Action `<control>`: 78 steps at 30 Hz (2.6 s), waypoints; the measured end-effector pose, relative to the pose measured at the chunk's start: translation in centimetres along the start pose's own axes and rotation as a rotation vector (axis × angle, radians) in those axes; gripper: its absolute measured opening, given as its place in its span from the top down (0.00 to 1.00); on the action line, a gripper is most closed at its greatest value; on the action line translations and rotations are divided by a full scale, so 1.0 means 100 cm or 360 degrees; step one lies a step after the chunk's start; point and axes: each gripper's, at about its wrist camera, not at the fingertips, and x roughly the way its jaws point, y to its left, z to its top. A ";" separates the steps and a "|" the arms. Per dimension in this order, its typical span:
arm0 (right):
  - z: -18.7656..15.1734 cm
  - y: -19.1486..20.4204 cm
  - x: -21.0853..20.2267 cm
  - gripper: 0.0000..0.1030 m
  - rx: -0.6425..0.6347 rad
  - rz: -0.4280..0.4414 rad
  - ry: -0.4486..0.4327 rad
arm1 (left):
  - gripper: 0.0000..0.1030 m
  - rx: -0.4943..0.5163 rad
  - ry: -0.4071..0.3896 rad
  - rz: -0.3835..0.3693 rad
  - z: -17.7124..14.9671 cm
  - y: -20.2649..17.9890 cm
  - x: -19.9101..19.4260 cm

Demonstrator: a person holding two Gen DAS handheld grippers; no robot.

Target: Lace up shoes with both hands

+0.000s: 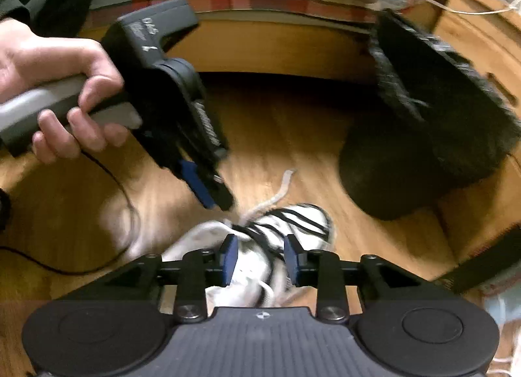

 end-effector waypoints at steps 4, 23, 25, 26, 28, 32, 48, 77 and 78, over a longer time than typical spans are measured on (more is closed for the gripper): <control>-0.015 0.003 -0.008 0.66 0.0157 -0.0156 -0.0177 | 0.78 0.0074 -0.0014 0.0035 -0.002 -0.004 0.000; -0.050 -0.036 -0.004 0.47 0.0450 -0.0414 0.0123 | 0.71 0.0960 0.0000 0.0344 -0.059 -0.051 0.004; -0.054 -0.030 0.003 0.47 0.0439 -0.0350 0.0186 | 0.69 0.0966 0.0004 0.0351 -0.059 -0.049 0.005; -0.055 -0.028 0.006 0.48 0.0456 -0.0301 0.0214 | 0.65 0.0984 -0.0003 0.0362 -0.059 -0.049 0.005; -0.056 -0.024 0.008 0.50 0.0460 -0.0206 0.0221 | 0.65 0.1002 -0.0012 0.0368 -0.059 -0.049 0.004; -0.048 -0.012 0.004 0.54 0.0390 -0.0210 0.0209 | 0.67 0.1012 -0.0021 0.0374 -0.055 -0.050 0.006; -0.007 -0.004 0.023 0.81 0.0890 0.0189 0.0086 | 0.76 0.0566 -0.0040 0.0201 -0.031 -0.031 -0.012; 0.018 0.057 0.079 0.82 0.0149 -0.0051 0.0537 | 0.75 0.0324 -0.0005 0.0135 -0.020 -0.012 -0.005; 0.018 0.056 0.079 0.87 0.0162 -0.0037 0.0547 | 0.75 0.0314 -0.0004 0.0131 -0.020 -0.012 -0.005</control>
